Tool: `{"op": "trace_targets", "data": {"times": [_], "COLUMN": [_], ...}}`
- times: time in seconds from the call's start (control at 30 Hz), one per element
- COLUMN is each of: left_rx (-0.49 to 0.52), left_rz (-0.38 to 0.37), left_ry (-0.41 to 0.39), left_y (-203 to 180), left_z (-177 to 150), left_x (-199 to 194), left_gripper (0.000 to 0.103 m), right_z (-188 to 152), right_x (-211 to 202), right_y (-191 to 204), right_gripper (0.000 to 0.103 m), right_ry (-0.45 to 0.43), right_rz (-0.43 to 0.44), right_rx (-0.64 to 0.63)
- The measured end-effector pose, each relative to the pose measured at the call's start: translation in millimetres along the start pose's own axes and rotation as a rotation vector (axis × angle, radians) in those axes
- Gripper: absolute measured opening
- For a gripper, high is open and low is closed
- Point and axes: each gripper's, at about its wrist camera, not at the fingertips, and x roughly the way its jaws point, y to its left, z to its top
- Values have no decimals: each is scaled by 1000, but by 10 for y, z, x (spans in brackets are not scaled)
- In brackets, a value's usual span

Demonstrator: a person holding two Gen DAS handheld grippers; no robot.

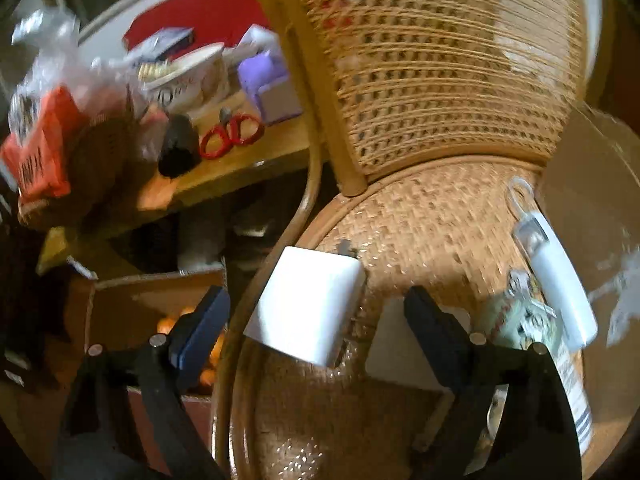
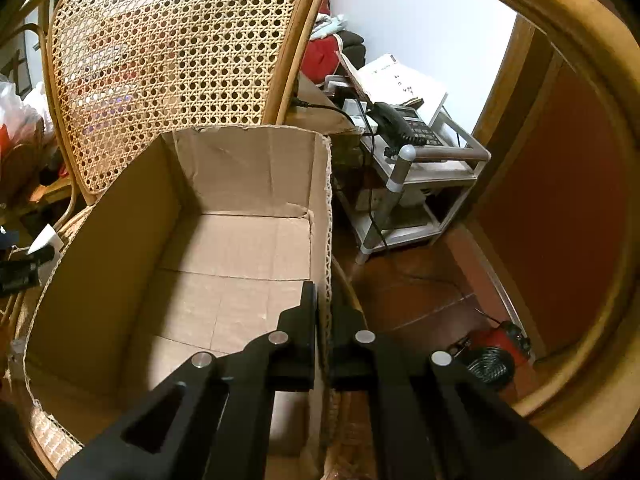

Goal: Organize rigid objects
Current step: 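Grasp the white charger cube on the seat with the left tool, then carry the white charger cube into the cardboard box and open the left tool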

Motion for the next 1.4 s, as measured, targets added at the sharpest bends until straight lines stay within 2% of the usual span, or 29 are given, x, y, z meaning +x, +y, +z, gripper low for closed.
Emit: {"op": "trace_targets", "data": {"times": [0.1,0.13,0.17,0.2,0.3,0.5,0.67,0.73,0.9,1.1,1.23,1.4], "left_rx": [-22,-30,-52,-68,-2,-10,23,-6,6,36,91,177], "left_rz": [23,9,-35,-56,-18,-54,-41,-100,-143,-287,-437,-535], "left_ry": [26,49,85,101,85,57,-49,-71,-151,-256,-282,-251], "left_y": [46,52,79,96,-9,35,-26,3,-90,-422,-808,-1322], "left_z": [104,118,124,126,138,154,217,248,355,493,503,428], "left_x": [135,204,305,354,321,194,-221,-372,-719,-1202,-1422,-1471], "left_gripper": [81,74,65,63,60,55,51,51,51,51,51,51], "right_z": [-1,-4,-4,-3,-9,3,-7,-12,-19,-5,-16,-33], "right_x": [13,18,27,36,48,59,64,62,62,84,80,83], "right_y": [15,6,2,0,3,-36,-39,-42,-24,-29,-14,-9], "right_gripper": [7,7,7,7,7,7,7,7,7,7,5,5], "right_ry": [8,11,15,19,22,24,22,22,23,32,12,9], "right_rz": [2,7,11,12,13,35,40,42,39,49,36,30], "right_rx": [-5,-2,1,0,-1,23,29,32,33,45,24,9]}}
